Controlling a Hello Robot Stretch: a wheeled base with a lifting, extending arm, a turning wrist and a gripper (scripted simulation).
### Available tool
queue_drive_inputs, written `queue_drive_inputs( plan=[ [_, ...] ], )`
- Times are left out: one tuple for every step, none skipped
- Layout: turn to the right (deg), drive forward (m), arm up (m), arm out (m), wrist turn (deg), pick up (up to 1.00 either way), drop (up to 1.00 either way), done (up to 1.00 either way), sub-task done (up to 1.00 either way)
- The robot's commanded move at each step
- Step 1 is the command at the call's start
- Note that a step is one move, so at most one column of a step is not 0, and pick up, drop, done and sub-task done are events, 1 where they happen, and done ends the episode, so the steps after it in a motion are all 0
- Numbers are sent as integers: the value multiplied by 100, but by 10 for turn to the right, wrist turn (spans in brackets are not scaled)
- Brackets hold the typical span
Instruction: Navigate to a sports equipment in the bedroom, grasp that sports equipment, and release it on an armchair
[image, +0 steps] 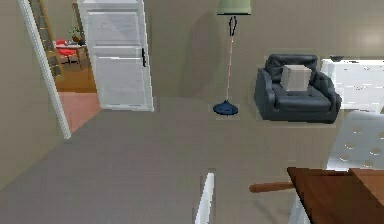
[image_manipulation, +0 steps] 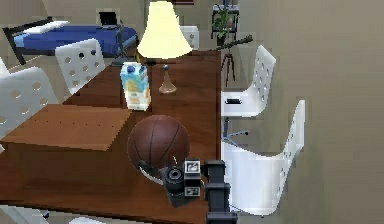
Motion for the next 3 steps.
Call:
queue_drive_inputs(
  plan=[
    [0,0,10,0,0,0,0,0,0],
    [0,0,10,0,0,0,0,0,0],
    [0,0,0,0,-450,0,0,0,0]
  ],
)
